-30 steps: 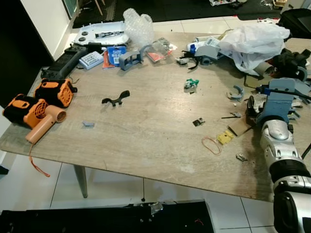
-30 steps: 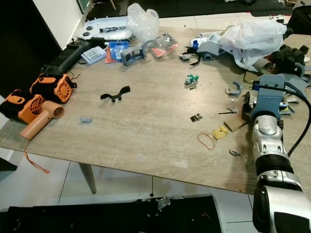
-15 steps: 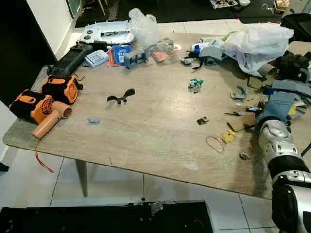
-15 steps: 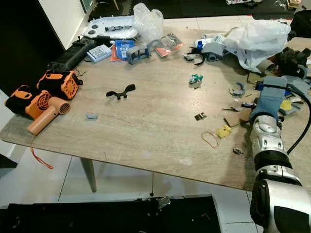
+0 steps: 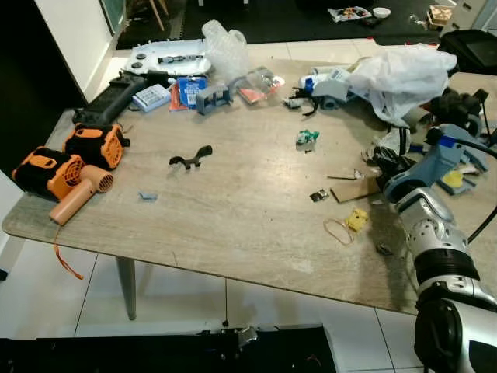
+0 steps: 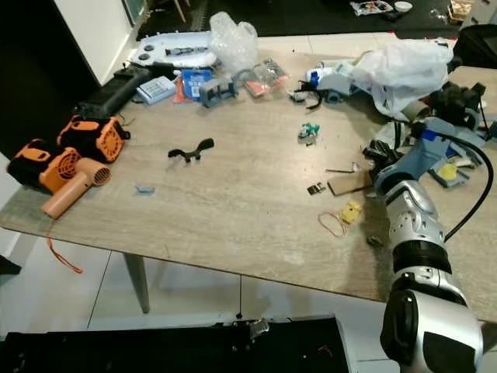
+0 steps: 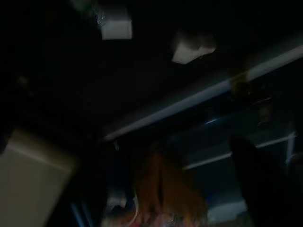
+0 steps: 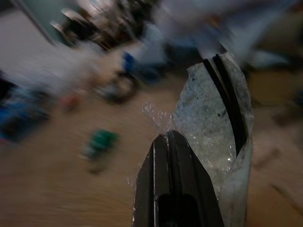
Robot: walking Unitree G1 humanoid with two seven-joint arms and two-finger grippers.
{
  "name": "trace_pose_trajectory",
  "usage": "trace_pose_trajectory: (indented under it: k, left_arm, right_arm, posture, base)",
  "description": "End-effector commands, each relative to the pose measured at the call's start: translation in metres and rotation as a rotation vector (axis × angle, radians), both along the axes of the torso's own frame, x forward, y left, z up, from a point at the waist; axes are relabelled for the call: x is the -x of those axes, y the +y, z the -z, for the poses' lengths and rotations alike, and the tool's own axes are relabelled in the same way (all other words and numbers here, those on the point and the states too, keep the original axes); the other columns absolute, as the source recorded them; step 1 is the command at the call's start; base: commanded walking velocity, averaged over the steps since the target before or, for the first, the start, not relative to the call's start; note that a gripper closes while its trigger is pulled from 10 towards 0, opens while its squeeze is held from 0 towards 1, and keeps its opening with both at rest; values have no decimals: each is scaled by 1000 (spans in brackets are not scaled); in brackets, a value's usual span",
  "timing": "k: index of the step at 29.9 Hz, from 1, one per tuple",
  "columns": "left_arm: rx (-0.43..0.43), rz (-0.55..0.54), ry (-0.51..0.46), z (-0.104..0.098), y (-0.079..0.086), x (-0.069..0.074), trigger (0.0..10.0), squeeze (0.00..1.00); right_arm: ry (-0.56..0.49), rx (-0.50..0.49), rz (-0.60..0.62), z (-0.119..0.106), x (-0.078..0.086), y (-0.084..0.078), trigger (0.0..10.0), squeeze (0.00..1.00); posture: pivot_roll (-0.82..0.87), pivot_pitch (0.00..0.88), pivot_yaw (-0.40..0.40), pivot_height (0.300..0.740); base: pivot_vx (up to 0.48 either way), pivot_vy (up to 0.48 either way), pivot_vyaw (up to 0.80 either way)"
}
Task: Picking trash to rubbish bin
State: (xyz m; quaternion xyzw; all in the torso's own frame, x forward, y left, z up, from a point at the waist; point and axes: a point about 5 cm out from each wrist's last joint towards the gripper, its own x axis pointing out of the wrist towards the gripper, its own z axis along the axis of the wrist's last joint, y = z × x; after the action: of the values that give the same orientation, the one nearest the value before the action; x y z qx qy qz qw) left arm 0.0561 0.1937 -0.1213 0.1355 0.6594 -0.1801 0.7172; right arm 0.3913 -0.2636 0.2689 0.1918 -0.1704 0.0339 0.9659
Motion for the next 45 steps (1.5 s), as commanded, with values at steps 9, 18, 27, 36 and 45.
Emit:
trace_pose_trajectory:
  k: [9, 18, 27, 36, 45]
  left_arm:
    - [47, 0, -103, -5, -14, -35, 10000, 0]
    - [35, 15, -80, -4, -12, -32, 10000, 0]
    - [-209, 440, 219, -11, 54, 7, 10000, 0]
    - [-535, 507, 132, -34, 114, -16, 10000, 0]
    - [-398, -573, -248, -39, 110, -51, 10000, 0]
  right_arm:
    - [-209, -5, -497, 10, 32, 38, 0, 0]
    - [-192, -27, -706, 45, 60, 66, 0, 0]
    - [-127, 11, -693, 49, 61, 71, 0, 0]
    - [-96, 27, -751, 58, 67, 88, 0, 0]
    - [-98, 15, -785, 59, 71, 97, 0, 0]
  posture:
    - [-163, 156, 49, 740]
    - [-166, 128, 51, 740]
    - [-168, 128, 49, 740]
    - [-151, 147, 53, 740]
    - [-163, 154, 58, 740]
  base:
    - [0, 0, 0]
    - [0, 0, 0]
    - [0, 0, 0]
    - [0, 0, 0]
    - [0, 0, 0]
